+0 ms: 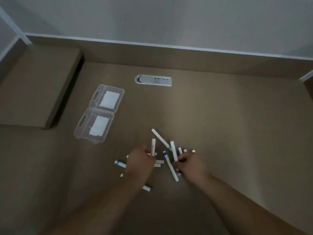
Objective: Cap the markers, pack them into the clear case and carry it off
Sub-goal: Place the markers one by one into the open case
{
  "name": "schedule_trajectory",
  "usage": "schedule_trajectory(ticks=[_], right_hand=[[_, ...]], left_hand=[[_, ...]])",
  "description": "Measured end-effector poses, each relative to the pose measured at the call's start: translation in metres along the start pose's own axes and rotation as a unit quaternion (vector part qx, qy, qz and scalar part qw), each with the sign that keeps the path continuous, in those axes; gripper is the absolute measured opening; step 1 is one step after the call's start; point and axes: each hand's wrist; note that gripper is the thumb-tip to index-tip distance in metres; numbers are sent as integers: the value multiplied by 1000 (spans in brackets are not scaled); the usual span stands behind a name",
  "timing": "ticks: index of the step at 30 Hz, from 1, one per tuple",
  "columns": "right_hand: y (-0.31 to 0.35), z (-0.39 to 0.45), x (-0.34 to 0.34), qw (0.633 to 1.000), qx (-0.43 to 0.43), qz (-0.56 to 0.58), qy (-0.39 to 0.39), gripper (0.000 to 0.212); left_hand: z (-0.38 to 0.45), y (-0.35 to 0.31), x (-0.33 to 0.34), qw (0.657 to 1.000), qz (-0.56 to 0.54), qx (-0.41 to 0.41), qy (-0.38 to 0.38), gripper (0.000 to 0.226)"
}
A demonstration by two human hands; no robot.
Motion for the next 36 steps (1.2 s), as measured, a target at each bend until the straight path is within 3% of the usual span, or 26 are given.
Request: schedule_trajectory(ticks=[5,10,14,17,22,25,29,36], right_hand=[[-2,26,5,988,-18,-141,55,7],[-6,34,8,970,-61,-225,68,15],[-10,29,6,964,-105,-238,53,21],[-22,21,2,946,-166,-278,5,30],[-41,13,-1,898,-244,-364,-37,60],[-45,11,9,896,-231,-379,-17,73],[-48,13,25,903,-210,-375,-11,81],[-57,30,33,893,-231,-385,-13,73]], left_hand=[[6,-5,24,997,67,13,-28,13],[1,-16,36,996,79,-9,-31,15],[-14,-13,34,996,70,-3,-59,15],[-24,6,25,987,88,62,-123,12],[-20,59,13,939,230,118,-227,59],[-12,83,19,931,290,98,-201,75],[-2,94,34,934,289,106,-184,79],[23,69,58,922,287,190,-175,76]])
Point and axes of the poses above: each hand's wrist, its own z-axis towards the middle knuckle, its own x-axis out of the palm, y = z × x, and after that the axes turned 11 degrees about -x, right-handed
